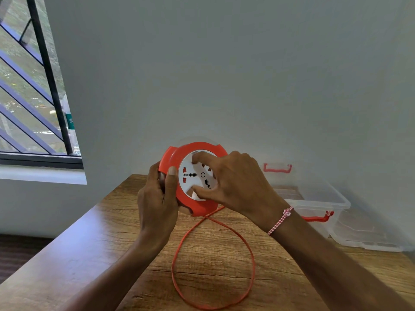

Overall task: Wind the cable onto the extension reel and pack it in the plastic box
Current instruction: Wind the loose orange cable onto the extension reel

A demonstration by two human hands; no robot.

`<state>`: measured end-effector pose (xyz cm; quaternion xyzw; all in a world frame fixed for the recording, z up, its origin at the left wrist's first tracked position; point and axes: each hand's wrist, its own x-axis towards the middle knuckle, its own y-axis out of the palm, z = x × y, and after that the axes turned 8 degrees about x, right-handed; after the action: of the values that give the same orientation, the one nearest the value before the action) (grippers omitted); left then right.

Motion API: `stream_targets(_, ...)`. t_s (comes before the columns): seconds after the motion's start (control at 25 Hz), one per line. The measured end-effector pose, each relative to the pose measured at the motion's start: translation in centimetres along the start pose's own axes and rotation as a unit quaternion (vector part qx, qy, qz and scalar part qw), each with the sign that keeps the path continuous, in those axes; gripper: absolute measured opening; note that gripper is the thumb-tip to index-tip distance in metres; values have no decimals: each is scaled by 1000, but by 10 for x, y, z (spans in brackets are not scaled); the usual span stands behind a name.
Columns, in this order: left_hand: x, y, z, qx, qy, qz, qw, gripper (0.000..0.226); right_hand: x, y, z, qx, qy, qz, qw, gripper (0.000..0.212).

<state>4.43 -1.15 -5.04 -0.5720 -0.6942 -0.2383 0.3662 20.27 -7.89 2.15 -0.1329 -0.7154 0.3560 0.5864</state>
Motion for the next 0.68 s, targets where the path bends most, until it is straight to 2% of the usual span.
stream_targets(0.28, -2, 2, -1, 24, 1, -7, 1000, 11, -2, 7, 7, 78, 82, -32, 993, 65)
stream_targets(0.44, -8, 6, -9, 10, -3, -11, 1000, 27, 1, 15, 14, 133, 227, -93, 960, 56)
stream_targets(0.52, -11, 8, -10, 20, -3, -20, 1000, 32, 3, 18, 15, 223, 324, -87, 915, 50)
stream_targets(0.6, -13, 8, -9, 36, 0, -21, 999, 36, 4, 19, 17, 395, 400, -61, 825, 45)
stream_targets(0.64, -12, 8, -7, 40, -2, -20, 999, 38, 4, 17, 17, 439, 414, -49, 796, 43)
stream_targets(0.68, -12, 7, -6, 41, -6, -20, 999, 40, 4, 14, 16, 443, 409, -36, 797, 42)
